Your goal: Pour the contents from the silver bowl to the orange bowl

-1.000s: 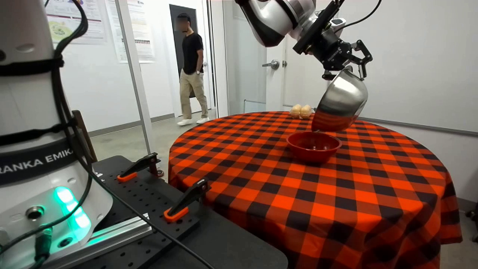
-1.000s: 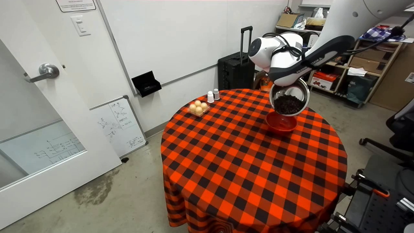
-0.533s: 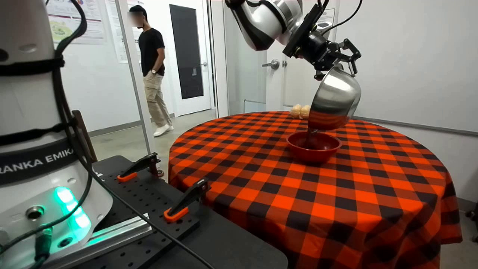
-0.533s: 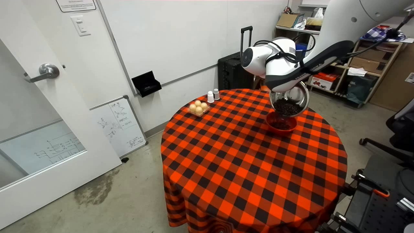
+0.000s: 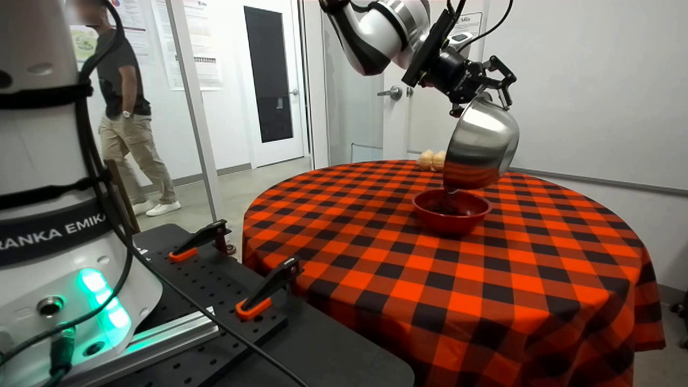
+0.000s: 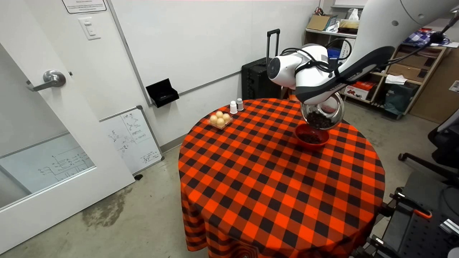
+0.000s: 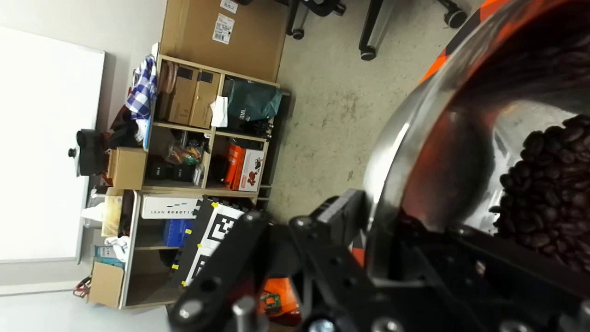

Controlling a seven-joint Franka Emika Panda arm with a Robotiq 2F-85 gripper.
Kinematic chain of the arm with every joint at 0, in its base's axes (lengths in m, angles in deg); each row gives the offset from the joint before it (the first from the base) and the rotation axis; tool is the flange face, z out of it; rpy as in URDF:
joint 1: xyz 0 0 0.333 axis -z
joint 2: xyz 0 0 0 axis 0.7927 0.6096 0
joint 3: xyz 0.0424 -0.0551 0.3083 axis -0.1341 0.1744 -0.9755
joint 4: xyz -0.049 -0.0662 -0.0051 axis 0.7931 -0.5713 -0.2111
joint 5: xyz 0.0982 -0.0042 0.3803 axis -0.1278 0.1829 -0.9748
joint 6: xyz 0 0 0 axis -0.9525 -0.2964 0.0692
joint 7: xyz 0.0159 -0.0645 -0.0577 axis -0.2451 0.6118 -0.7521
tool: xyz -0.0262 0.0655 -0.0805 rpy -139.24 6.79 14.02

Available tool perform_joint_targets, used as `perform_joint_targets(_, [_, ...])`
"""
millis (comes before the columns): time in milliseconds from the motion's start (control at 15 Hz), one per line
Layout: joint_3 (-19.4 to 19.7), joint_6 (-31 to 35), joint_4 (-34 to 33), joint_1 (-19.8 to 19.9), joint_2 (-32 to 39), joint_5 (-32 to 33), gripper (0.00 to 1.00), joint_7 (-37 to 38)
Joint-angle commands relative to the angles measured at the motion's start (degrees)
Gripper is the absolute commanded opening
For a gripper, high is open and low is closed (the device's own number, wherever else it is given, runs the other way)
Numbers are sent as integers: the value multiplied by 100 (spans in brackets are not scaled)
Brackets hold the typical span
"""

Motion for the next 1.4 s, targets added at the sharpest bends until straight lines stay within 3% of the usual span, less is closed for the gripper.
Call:
perform_joint_targets(0, [-58,-232,170,-19,-199,253,2,314])
perform_joint_targets(1333, [-469,-1707,345,-282,-241,1490,2,1230])
